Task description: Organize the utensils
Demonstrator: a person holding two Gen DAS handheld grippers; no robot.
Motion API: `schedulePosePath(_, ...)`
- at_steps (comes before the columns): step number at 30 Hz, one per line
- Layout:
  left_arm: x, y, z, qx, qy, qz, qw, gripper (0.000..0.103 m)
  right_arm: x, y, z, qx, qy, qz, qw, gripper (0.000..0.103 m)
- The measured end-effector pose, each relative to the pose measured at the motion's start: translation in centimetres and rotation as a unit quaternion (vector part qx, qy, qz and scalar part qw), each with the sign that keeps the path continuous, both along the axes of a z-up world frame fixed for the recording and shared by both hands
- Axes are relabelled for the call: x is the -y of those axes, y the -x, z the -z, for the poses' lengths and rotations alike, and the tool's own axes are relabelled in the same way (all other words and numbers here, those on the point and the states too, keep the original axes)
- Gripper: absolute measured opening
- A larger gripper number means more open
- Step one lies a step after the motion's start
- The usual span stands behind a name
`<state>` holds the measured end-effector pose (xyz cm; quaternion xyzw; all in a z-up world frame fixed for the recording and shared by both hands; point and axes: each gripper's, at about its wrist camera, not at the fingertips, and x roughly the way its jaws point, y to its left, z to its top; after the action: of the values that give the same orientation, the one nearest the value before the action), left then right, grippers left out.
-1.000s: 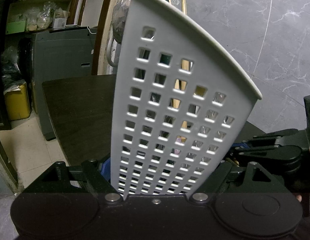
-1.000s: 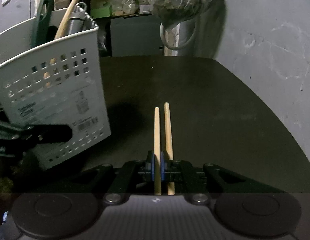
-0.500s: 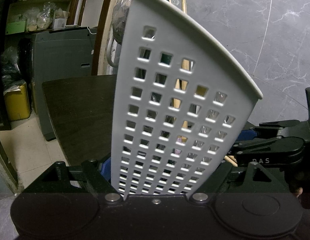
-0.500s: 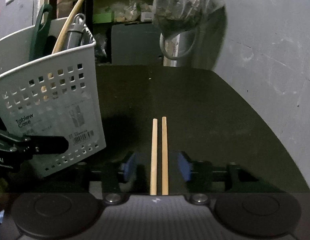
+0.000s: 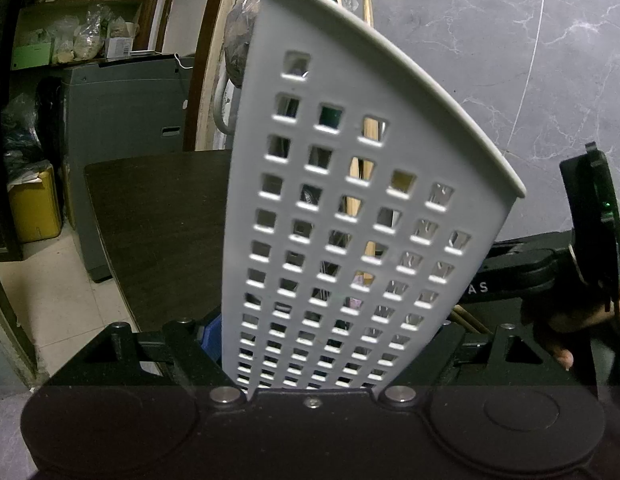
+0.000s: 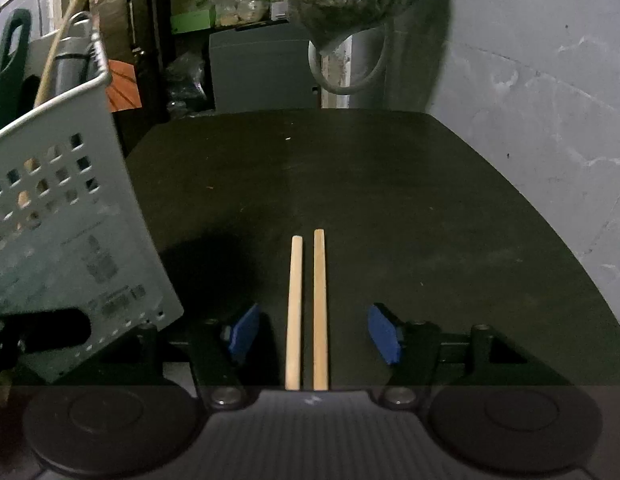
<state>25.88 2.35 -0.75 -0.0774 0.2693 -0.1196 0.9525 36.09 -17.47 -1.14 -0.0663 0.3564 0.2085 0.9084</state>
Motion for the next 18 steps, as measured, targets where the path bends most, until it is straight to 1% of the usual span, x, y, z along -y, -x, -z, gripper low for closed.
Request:
schedulePosePath(5, 0.0, 0.0, 0.0, 0.0, -0.001, 0.0, 1.0, 0.083, 0.0, -0.1, -0.2, -0.001, -0.003, 0.002, 1.0, 0.065)
schedulePosePath(9, 0.0, -0.1, 0.0, 0.0, -0.001, 0.001, 1.0, 0.083, 0.3, 0.4, 0.0, 0.008, -0.008, 0.005, 1.0, 0.058)
schedulePosePath(11, 0.0, -0.1, 0.0, 0.0, -0.001, 0.001, 1.0, 0.083, 0.3, 0.5, -0.1, 0.011, -0.01, 0.005, 1.0, 0.045)
schedulePosePath(13, 0.0, -0.1, 0.0, 0.0, -0.001, 0.002, 1.0, 0.082, 0.3, 0.7, -0.2, 0.013, -0.011, 0.003, 1.0, 0.025)
schedulePosePath(14, 0.0, -0.2, 0.0, 0.0, 0.0, 0.003, 1.0, 0.082, 0.3, 0.8, -0.2, 0.013, -0.011, -0.001, 1.0, 0.022)
schedulePosePath(15, 0.0, -0.2, 0.0, 0.0, 0.0, 0.003, 1.0, 0.082, 0.1, 0.9, -0.2, 0.014, -0.01, -0.004, 1.0, 0.017)
schedulePosePath(18, 0.0, -0.3, 0.0, 0.0, -0.001, 0.005, 1.0, 0.082, -0.4, 1.3, -0.1, 0.023, 0.004, -0.008, 1.0, 0.016)
